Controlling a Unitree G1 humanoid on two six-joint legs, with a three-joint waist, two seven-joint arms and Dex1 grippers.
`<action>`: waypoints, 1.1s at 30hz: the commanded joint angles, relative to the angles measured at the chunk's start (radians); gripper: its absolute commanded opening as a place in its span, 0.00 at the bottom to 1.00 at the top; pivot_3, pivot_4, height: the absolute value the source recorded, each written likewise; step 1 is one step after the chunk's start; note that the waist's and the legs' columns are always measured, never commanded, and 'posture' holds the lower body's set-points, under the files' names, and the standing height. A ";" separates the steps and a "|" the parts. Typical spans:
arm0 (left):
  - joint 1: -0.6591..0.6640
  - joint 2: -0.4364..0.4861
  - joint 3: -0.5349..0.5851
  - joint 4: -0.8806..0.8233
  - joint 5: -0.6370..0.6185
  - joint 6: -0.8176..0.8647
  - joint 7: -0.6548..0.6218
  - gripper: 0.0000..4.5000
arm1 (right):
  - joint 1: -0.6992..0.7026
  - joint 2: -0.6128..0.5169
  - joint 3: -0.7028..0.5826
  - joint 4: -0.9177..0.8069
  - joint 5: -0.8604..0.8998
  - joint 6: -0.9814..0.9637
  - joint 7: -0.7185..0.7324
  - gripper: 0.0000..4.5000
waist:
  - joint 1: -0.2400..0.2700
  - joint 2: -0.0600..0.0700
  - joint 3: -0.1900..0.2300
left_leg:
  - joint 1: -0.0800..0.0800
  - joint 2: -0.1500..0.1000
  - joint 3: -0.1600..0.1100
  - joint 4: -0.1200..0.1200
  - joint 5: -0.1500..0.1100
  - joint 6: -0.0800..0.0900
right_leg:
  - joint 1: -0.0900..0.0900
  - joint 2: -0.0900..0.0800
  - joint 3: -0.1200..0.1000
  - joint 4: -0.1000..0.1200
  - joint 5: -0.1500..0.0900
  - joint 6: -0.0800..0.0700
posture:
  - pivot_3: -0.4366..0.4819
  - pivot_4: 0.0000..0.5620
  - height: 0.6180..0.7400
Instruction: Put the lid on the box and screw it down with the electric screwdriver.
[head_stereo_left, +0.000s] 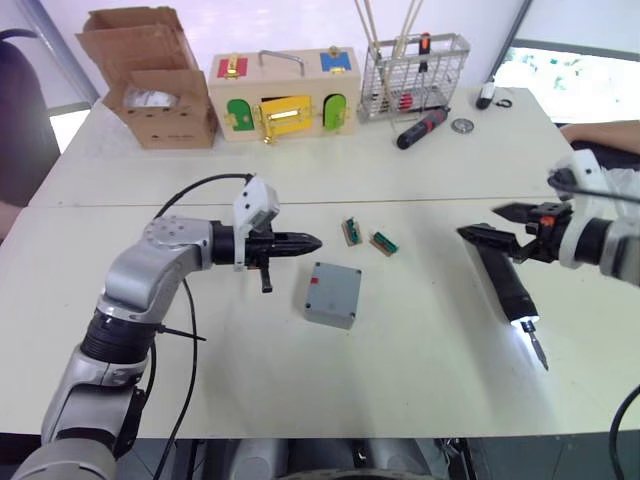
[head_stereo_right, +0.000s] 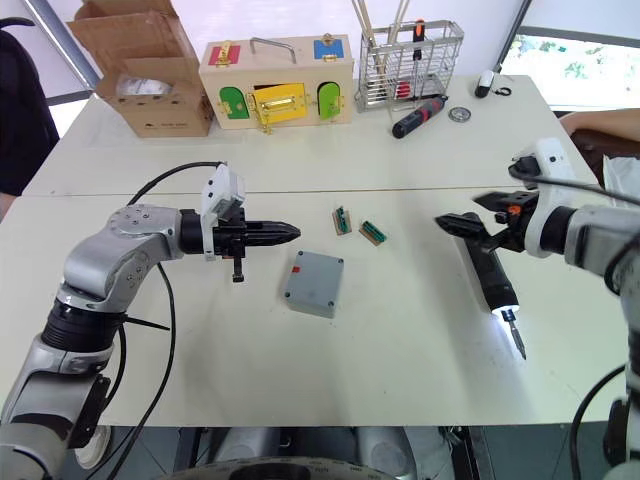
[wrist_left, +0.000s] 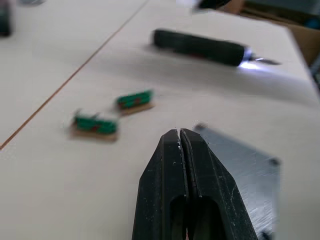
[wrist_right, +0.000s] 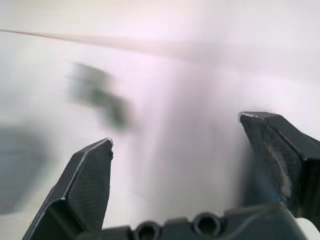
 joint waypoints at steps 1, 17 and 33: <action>0.046 0.053 -0.023 -0.014 0.053 -0.049 -0.025 0.00 | 0.139 0.062 0.031 -0.154 0.013 -0.100 0.037 0.99 | 0.004 0.000 0.000 | -0.001 -0.001 0.000 0.000 0.001 -0.001 | 0.000 -0.001 0.000 0.001 0.000 0.000 | 0.48 0.27 1.00; 0.081 0.040 -0.188 0.020 0.175 -0.155 -0.102 0.00 | 0.267 0.242 0.390 -0.207 -0.074 -0.163 -0.023 0.99 | 0.002 0.000 0.000 | 0.007 -0.002 -0.001 0.011 0.000 -0.001 | 0.011 -0.002 0.000 0.003 0.000 0.000 | 0.48 0.27 1.00; -0.057 -0.137 -0.179 0.332 0.308 -0.365 -0.045 0.00 | 0.225 0.306 0.416 -0.250 0.008 -0.050 -0.072 0.99 | 0.001 -0.001 0.001 | 0.006 -0.002 -0.002 0.011 0.000 0.000 | 0.011 -0.002 -0.001 0.003 0.000 0.000 | 0.48 0.27 1.00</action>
